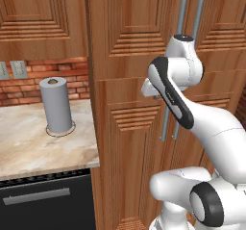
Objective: The dining table condiment station is running low on shaker. Refill the condiment station by opening the cabinet and taking the shaker from the cabinet and placing it on the dining table.
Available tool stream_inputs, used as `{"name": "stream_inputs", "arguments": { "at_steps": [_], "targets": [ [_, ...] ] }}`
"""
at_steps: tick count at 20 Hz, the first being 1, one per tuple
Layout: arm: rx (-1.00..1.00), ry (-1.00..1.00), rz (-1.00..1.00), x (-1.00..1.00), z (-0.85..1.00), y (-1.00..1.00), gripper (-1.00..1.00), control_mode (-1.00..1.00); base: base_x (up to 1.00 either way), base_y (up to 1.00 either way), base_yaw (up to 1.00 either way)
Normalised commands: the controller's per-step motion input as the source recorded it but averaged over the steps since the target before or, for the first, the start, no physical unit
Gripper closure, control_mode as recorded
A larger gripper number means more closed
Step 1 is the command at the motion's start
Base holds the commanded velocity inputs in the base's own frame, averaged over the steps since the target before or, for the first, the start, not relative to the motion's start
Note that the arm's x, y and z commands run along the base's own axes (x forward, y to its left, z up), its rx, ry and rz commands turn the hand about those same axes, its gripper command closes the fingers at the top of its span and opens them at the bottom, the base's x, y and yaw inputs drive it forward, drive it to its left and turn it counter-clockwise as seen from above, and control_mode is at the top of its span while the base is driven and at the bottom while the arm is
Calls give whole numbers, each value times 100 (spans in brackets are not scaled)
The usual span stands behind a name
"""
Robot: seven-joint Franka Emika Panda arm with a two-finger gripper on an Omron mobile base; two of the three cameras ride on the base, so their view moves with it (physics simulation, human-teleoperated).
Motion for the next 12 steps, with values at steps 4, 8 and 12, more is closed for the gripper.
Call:
{"name": "stream_inputs", "arguments": {
  "at_steps": [4,8,12],
  "targets": [
    [0,-19,0,-30,0,0,-100,-100,0,0,0],
    [0,-35,0,-73,0,0,-100,-100,0,0,0],
    [-1,-42,0,-73,13,-6,-100,-100,0,0,0]
  ]
}}
